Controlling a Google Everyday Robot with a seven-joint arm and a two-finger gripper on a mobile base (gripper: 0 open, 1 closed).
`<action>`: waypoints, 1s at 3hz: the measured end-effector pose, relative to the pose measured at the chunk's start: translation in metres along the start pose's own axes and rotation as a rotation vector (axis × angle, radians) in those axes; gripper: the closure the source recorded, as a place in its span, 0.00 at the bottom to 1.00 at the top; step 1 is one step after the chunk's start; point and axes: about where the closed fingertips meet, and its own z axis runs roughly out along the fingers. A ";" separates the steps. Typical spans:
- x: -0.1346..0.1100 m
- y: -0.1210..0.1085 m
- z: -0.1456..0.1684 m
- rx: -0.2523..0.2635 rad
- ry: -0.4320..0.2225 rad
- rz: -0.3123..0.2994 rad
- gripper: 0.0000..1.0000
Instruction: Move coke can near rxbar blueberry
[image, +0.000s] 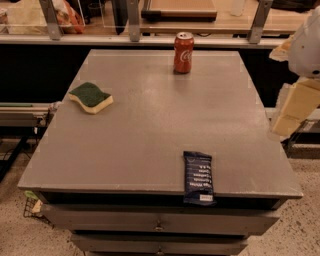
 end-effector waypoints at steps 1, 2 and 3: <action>-0.009 -0.036 0.015 0.046 -0.076 0.038 0.00; -0.025 -0.093 0.044 0.093 -0.220 0.126 0.00; -0.048 -0.133 0.069 0.124 -0.366 0.206 0.00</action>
Offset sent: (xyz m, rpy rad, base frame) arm 0.1956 0.0061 -0.0171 0.4447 -0.2129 -0.1539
